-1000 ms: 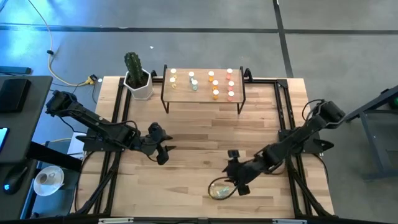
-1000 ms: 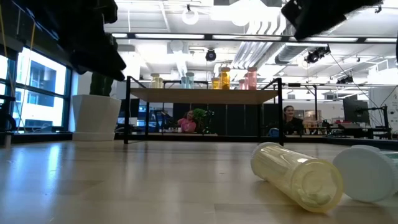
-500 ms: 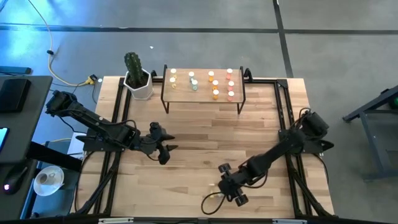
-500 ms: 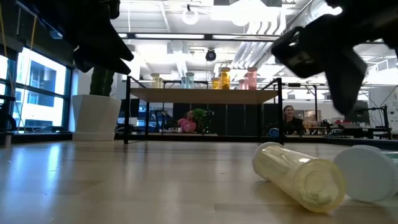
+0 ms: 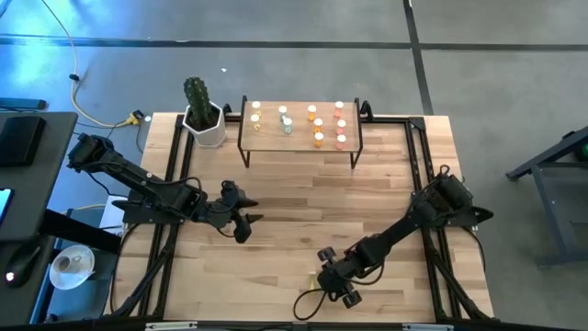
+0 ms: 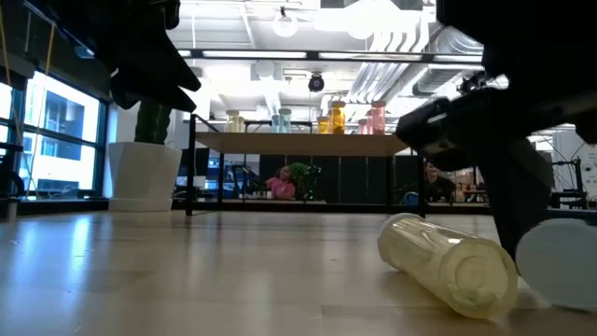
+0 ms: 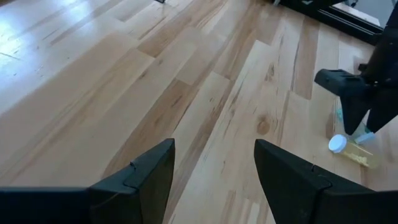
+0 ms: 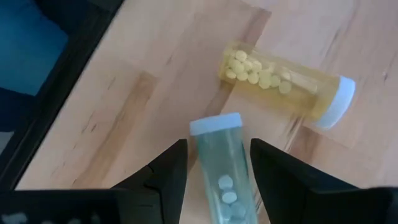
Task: Pick and place medicine bottles onto shelf by color
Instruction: Put the blue pill bottle on the shelf aligned with other blue pill bottles
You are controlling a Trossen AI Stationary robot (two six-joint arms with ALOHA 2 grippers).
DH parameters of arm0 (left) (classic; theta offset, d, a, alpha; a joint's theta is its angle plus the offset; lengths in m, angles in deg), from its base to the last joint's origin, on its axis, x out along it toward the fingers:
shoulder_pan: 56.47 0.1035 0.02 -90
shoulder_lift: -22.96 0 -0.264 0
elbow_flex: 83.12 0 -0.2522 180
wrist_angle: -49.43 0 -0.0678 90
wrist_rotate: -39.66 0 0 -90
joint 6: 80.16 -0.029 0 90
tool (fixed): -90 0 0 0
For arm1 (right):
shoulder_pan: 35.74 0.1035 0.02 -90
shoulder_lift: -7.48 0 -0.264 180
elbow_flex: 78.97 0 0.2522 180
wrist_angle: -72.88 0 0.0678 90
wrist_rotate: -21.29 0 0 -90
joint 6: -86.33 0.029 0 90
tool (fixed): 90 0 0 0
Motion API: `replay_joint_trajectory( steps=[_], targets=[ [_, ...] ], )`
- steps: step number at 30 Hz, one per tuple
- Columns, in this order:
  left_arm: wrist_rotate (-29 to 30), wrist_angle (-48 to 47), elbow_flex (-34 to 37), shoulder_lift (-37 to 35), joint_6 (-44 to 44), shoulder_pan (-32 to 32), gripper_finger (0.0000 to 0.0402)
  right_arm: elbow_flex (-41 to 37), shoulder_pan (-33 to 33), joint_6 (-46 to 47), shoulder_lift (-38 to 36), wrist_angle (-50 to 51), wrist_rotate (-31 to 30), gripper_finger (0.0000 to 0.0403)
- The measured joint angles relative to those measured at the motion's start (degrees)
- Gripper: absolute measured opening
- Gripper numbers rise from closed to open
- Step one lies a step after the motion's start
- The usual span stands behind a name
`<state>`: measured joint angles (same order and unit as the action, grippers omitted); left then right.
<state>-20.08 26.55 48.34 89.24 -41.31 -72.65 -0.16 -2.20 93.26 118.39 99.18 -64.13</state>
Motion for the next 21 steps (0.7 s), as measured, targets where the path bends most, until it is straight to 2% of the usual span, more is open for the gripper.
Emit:
replay_joint_trajectory(
  steps=[4, 13, 18, 21],
  targets=[
    [0.0, 0.0, 0.0, 0.0, -0.1, 0.0, 0.0211, 0.0, 0.0, 2.2, 0.4, 0.1, 0.0, 0.0153],
    [0.0, 0.0, 0.0, 0.0, -1.0, 0.0, 0.0211, 0.0, 0.0, 7.6, 0.3, 0.0, 0.0, 0.0071],
    [0.0, 0.0, 0.0, 0.0, -1.1, 0.0, 0.0211, -0.1, 0.4, 10.9, -0.9, 0.4, 0.1, 0.0071],
    [0.0, 0.0, 0.0, 0.0, -1.1, 0.0, 0.0211, -0.1, 0.6, 12.5, -3.1, 0.2, -2.0, 0.0078]
  ],
)
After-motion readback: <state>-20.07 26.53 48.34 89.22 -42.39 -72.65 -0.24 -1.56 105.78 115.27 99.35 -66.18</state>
